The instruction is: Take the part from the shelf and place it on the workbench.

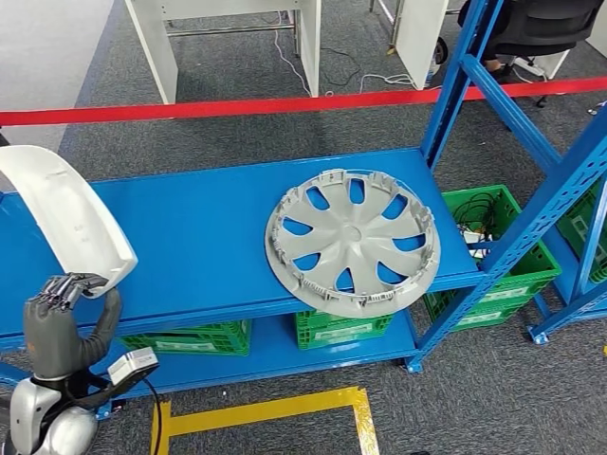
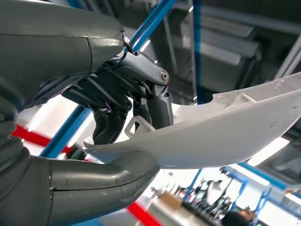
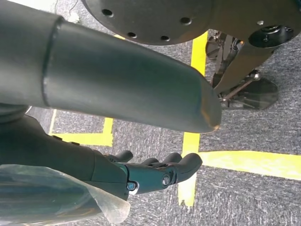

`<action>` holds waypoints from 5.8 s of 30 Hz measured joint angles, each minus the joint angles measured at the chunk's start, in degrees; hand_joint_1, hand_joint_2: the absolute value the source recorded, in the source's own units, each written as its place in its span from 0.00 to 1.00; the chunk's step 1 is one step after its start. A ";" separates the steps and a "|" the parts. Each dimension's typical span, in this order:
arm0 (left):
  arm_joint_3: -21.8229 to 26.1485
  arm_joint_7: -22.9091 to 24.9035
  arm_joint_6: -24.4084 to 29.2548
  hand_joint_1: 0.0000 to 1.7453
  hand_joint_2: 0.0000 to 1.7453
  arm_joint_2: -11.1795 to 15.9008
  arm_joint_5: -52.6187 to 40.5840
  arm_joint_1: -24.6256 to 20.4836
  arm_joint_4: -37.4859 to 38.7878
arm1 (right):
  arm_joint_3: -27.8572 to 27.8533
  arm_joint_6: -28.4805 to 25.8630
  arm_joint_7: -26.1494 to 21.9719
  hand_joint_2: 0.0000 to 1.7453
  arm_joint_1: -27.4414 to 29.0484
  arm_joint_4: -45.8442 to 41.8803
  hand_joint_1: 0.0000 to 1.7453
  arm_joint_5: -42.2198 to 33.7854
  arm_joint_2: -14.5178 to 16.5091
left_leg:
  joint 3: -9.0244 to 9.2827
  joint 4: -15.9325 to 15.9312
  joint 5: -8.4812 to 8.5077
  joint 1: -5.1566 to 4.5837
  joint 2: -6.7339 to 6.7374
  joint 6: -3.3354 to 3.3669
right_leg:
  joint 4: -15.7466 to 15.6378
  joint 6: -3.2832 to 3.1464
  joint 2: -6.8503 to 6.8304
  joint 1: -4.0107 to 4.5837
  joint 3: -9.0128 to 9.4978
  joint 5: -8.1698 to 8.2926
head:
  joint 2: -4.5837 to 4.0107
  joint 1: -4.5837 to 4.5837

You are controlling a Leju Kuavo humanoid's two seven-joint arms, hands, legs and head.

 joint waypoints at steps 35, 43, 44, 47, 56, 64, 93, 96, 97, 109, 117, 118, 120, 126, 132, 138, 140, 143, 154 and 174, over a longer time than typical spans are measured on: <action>0.99 0.11 0.02 1.00 1.00 -1.98 -2.97 2.02 -5.94 | -0.03 -0.65 -0.45 0.00 -0.01 0.00 0.00 -1.04 0.15 | -0.01 0.00 0.00 0.00 0.00 0.00 | 0.00 0.00 0.00 0.00 -0.01 0.00 | 0.00 0.00; 2.01 1.55 0.15 1.00 1.00 -0.12 -2.81 3.90 -6.49 | -0.02 -2.66 -0.45 0.00 -0.09 0.02 0.00 -0.63 1.77 | -0.09 0.26 -0.11 -0.09 0.00 0.14 | -0.06 0.05 -0.02 -0.10 -0.02 0.03 | 0.00 -0.09; 2.33 1.77 0.15 1.00 1.00 0.28 -2.79 4.27 -6.63 | -0.02 -2.79 -0.40 0.00 -0.11 0.03 0.00 -0.53 2.02 | -0.12 0.31 -0.15 -0.10 0.00 0.20 | -0.06 0.06 -0.02 -0.12 -0.03 0.03 | 0.00 -0.10; 3.24 2.15 0.16 1.00 1.00 1.38 -2.81 5.24 -6.93 | -0.02 -2.93 -0.27 0.00 -0.20 0.07 0.00 -0.31 2.65 | -0.30 0.57 -0.29 -0.19 -0.01 0.45 | -0.07 0.23 -0.06 -0.19 -0.07 0.07 | 0.00 -0.15; 4.66 2.88 0.26 1.00 1.00 3.13 -2.89 6.66 -7.74 | -0.01 -3.70 0.74 0.00 -0.53 0.11 0.00 -0.36 3.52 | -0.40 -0.70 1.03 0.48 0.42 1.73 | 15.71 1.58 -0.03 -0.56 -7.61 -7.55 | -0.01 0.13; 5.89 3.37 0.31 1.00 1.00 4.17 -2.76 7.94 -8.20 | 0.00 -3.89 1.08 0.00 -0.87 0.21 0.00 -0.26 4.35 | -1.69 1.86 0.47 0.90 0.11 -0.86 | 2.98 1.45 0.47 -1.09 -1.90 -0.36 | -0.01 0.16; 6.86 3.52 0.32 1.00 1.00 5.10 -2.07 8.51 -9.36 | 0.00 -3.99 1.05 0.00 -1.47 0.28 0.00 -0.88 5.11 | -5.43 1.03 4.21 -0.78 0.57 0.94 | 0.55 0.70 0.18 0.42 2.38 -2.23 | -0.02 -1.25; 6.89 3.55 0.33 1.00 1.00 5.16 -1.91 8.59 -9.41 | 0.00 -3.96 1.00 0.00 -1.35 0.30 0.00 -0.98 5.13 | -6.01 1.38 4.56 -0.73 0.48 0.04 | -0.59 -0.80 0.02 0.44 1.78 -1.81 | -0.02 -1.29; 6.93 3.59 0.33 1.00 1.00 5.23 -1.82 8.67 -9.41 | 0.00 -3.96 0.98 0.00 -1.31 0.30 0.00 -1.01 5.13 | -6.45 2.46 2.96 -0.65 0.38 -0.29 | -0.63 -1.32 -0.12 0.36 1.19 -1.22 | -0.02 -1.42; 7.18 2.36 0.33 1.00 1.00 5.85 -0.57 8.51 -9.79 | -0.01 -3.97 0.60 0.00 -1.37 0.31 0.00 -1.87 5.14 | 4.38 -0.94 -3.37 -0.76 -0.23 0.35 | 1.37 -0.57 -0.20 0.64 -6.59 5.22 | -0.02 -1.78; 7.17 1.52 0.31 1.00 1.00 5.82 0.25 8.18 -9.85 | -0.07 -4.08 0.59 0.00 -1.23 0.31 0.00 -2.21 5.14 | -1.89 -1.44 2.30 -0.63 0.35 2.37 | 16.83 1.40 -0.05 0.35 -10.83 -6.19 | -0.02 -1.55; 7.31 1.28 0.31 1.00 1.00 5.80 0.55 8.28 -9.85 | -0.06 -4.08 0.70 0.00 -1.24 0.31 0.00 -2.22 5.14 | -2.87 -1.32 2.99 -0.65 0.39 2.29 | 17.63 1.43 -0.05 0.35 -9.95 -5.07 | -0.02 -1.54; 7.90 0.36 0.31 1.00 1.00 5.73 1.40 8.63 -9.85 | -0.05 -4.13 1.10 0.00 -1.31 0.31 0.00 -2.13 5.14 | -4.66 -0.88 4.23 -0.67 0.45 2.00 | 13.16 1.19 -0.04 0.36 -5.15 -1.66 | -0.02 -1.54; 10.38 -2.40 0.33 1.00 1.00 5.48 3.11 9.45 -9.90 | -0.02 -4.18 1.84 0.00 -1.75 0.33 0.00 -2.04 5.41 | -7.05 0.12 6.97 -0.79 0.50 0.37 | -2.64 -0.82 -0.08 0.62 4.69 -2.71 | -0.03 -1.60; 11.23 -3.76 0.31 1.00 1.00 4.71 4.19 9.45 -9.73 | -0.04 -4.37 2.23 0.00 -1.60 0.37 0.00 -2.43 5.66 | -9.46 15.26 -5.96 -0.15 0.15 -1.44 | -1.88 -2.32 -0.63 0.48 -0.21 1.65 | -0.03 -2.33; 11.22 -3.64 0.32 1.00 1.00 4.14 4.18 8.99 -9.66 | -0.10 -5.01 1.89 0.00 -1.61 0.37 0.00 -3.14 5.79 | 3.07 1.41 -2.44 -0.11 -0.12 -0.67 | 0.86 -1.18 -0.46 0.63 -5.71 4.23 | -0.03 -2.37; 11.21 -3.55 0.33 1.00 1.00 4.00 4.31 8.92 -9.70 | -0.18 -5.31 1.67 0.00 -1.54 0.37 0.00 -3.31 5.81 | 3.89 -1.06 -2.90 -0.38 -0.18 0.02 | 0.92 -0.40 -0.41 0.61 -6.36 5.31 | -0.03 -2.34; 10.96 -3.32 0.21 1.00 1.00 3.67 4.70 8.55 -9.70 | -0.37 -5.98 0.98 0.00 -1.29 0.33 0.00 -3.93 5.80 | 2.05 -1.27 -1.13 -0.22 0.15 1.36 | 2.51 0.67 -0.23 0.41 -7.83 3.20 | -0.03 -2.27; 6.94 1.00 -1.53 1.00 1.00 3.50 3.28 5.76 -9.96 | -0.77 -4.96 -1.63 0.00 -1.06 -0.39 0.00 -5.17 5.58 | -6.50 -0.25 5.90 -0.95 0.49 1.31 | -1.23 -0.13 -0.10 0.85 4.23 -1.96 | -0.02 -2.09; 1.24 2.78 -1.94 1.00 1.00 5.67 2.85 0.26 -9.60 | -2.45 -4.17 0.22 0.00 -0.17 -0.42 0.00 -6.96 5.48 | -0.99 0.95 -0.01 -0.06 0.19 1.52 | 4.81 0.67 -0.14 0.51 -6.89 -0.14 | -0.04 -2.17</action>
